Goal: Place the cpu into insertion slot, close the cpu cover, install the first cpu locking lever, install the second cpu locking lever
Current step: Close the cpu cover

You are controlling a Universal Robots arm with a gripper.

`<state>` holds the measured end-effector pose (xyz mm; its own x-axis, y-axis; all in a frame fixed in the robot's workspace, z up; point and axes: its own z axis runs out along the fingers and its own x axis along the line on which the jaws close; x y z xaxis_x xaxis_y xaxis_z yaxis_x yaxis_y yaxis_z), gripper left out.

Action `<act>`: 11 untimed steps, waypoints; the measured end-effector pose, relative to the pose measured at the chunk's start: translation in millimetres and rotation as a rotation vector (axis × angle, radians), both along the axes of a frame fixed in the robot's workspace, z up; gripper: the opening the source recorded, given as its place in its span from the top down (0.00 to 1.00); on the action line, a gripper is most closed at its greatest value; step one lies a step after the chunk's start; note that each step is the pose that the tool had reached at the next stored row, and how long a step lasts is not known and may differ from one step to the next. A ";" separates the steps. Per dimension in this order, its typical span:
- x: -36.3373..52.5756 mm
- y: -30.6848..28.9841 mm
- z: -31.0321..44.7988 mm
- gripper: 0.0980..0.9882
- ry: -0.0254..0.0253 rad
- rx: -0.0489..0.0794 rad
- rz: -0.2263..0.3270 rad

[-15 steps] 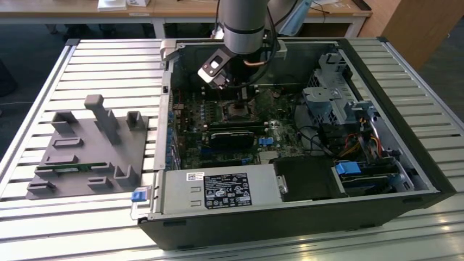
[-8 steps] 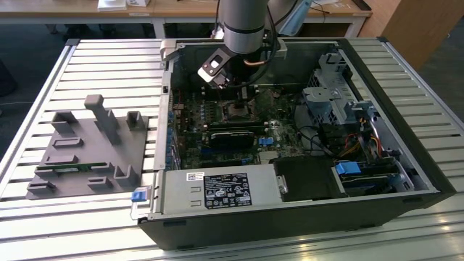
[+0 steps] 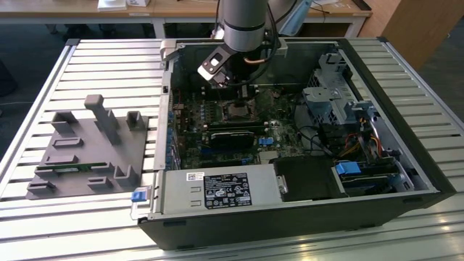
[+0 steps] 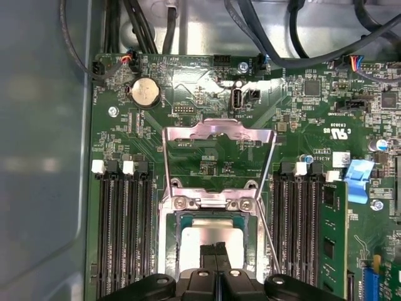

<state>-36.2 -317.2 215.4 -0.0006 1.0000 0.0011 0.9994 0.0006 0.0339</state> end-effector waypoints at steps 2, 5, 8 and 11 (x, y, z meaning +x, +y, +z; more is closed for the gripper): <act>0.0 0.0 4.0 0.99 -0.0001 0.000 0.000; 0.0 0.0 13.1 0.99 0.0000 0.000 0.000; 0.0 0.0 20.7 0.99 0.0000 0.000 0.000; -0.1 -1.0 22.8 0.99 -0.0001 0.000 0.000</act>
<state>-36.3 -318.3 238.2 -0.0008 1.0000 0.0007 0.9994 0.0008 0.0340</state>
